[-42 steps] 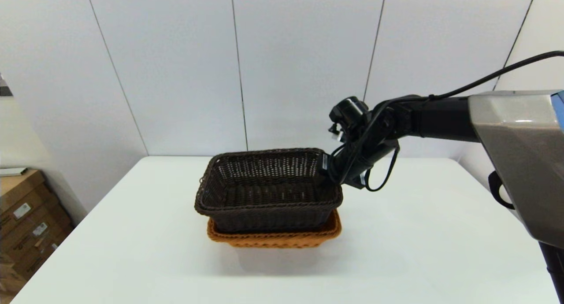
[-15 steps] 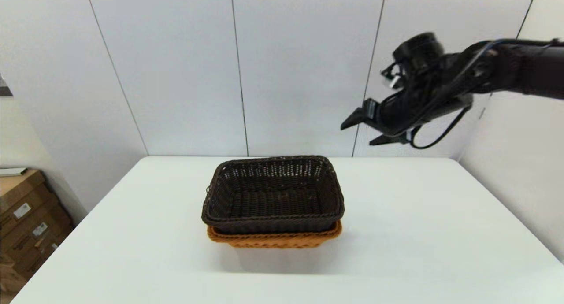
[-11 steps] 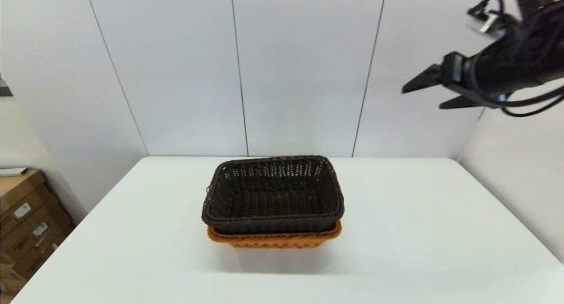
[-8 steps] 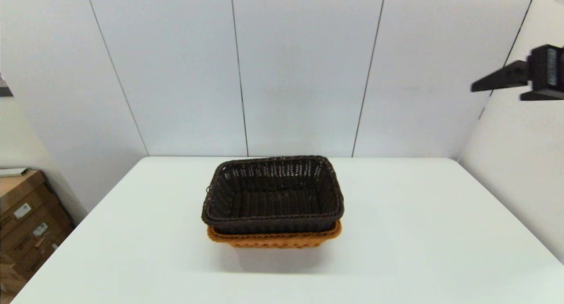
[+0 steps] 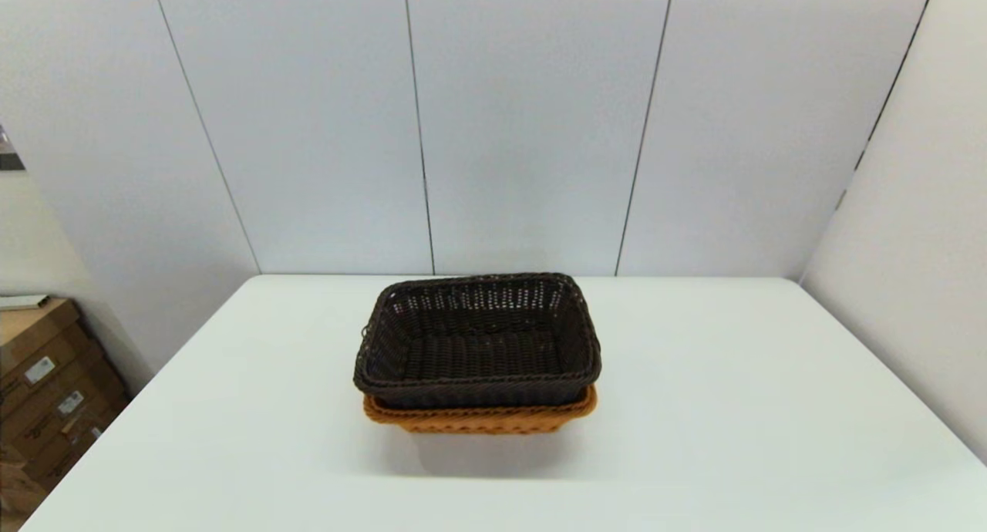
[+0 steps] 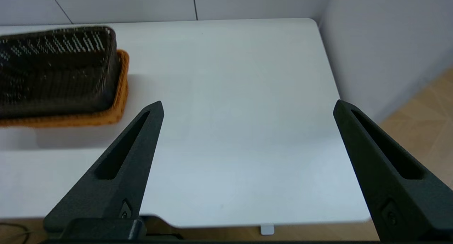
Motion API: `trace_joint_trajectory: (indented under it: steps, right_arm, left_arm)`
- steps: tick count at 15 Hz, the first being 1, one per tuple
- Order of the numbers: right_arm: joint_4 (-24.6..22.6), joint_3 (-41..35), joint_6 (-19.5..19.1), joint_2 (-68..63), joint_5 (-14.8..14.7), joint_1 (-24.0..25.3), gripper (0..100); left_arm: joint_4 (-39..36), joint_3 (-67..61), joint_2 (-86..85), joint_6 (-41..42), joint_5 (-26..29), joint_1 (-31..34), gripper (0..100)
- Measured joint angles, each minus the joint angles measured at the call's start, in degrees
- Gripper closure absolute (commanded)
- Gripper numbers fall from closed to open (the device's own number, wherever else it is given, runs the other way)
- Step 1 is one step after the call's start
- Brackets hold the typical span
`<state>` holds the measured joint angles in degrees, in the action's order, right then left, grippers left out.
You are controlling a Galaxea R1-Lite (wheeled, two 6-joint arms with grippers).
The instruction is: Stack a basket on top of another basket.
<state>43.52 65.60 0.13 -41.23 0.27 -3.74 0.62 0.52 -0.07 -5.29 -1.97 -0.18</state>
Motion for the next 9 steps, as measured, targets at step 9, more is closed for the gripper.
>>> trace_joint_trajectory:
  steps: [9]
  right_arm:
    - [-2.89,-31.84,-10.19,37.62,-1.00,3.45,0]
  left_arm:
    - [-0.02,0.00,0.00,-0.02,0.00,0.00,0]
